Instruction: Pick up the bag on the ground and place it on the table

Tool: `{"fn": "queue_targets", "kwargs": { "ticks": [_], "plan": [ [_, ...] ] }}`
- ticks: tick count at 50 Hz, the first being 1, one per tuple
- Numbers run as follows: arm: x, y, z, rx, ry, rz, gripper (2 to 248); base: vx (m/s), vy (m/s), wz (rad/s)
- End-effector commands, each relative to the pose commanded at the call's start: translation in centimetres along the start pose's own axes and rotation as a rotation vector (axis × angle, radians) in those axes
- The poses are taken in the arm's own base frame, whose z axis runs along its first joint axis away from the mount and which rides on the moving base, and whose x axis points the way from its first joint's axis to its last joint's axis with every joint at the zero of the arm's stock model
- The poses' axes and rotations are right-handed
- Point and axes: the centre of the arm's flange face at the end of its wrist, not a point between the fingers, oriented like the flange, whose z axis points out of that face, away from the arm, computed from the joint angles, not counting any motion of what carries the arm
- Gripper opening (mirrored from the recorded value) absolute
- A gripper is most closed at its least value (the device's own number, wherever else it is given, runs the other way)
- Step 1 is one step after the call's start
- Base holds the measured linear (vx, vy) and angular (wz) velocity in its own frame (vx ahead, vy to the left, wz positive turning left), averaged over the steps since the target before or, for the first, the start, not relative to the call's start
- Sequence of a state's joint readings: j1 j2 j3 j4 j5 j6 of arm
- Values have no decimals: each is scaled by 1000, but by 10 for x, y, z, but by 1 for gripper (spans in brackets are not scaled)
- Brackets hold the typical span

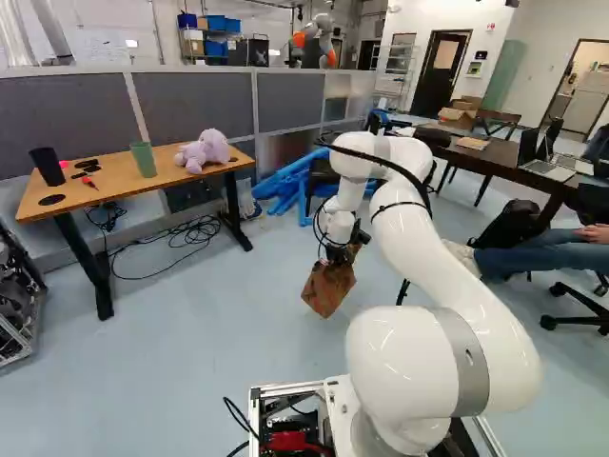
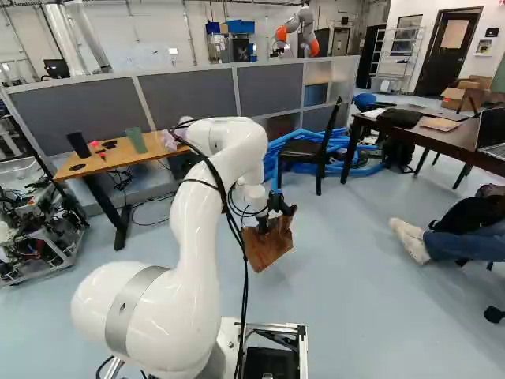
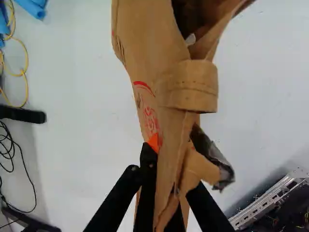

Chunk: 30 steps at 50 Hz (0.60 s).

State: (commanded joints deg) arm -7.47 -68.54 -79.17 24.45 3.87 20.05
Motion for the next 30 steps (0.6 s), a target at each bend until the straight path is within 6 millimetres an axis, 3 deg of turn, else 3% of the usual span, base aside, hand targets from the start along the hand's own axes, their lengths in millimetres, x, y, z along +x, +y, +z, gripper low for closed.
{"fn": "queue_targets", "kwargs": {
  "ticks": [30],
  "plan": [
    [5,-3,-45,15,21,-298,21,0,0,0]
  ]
}}
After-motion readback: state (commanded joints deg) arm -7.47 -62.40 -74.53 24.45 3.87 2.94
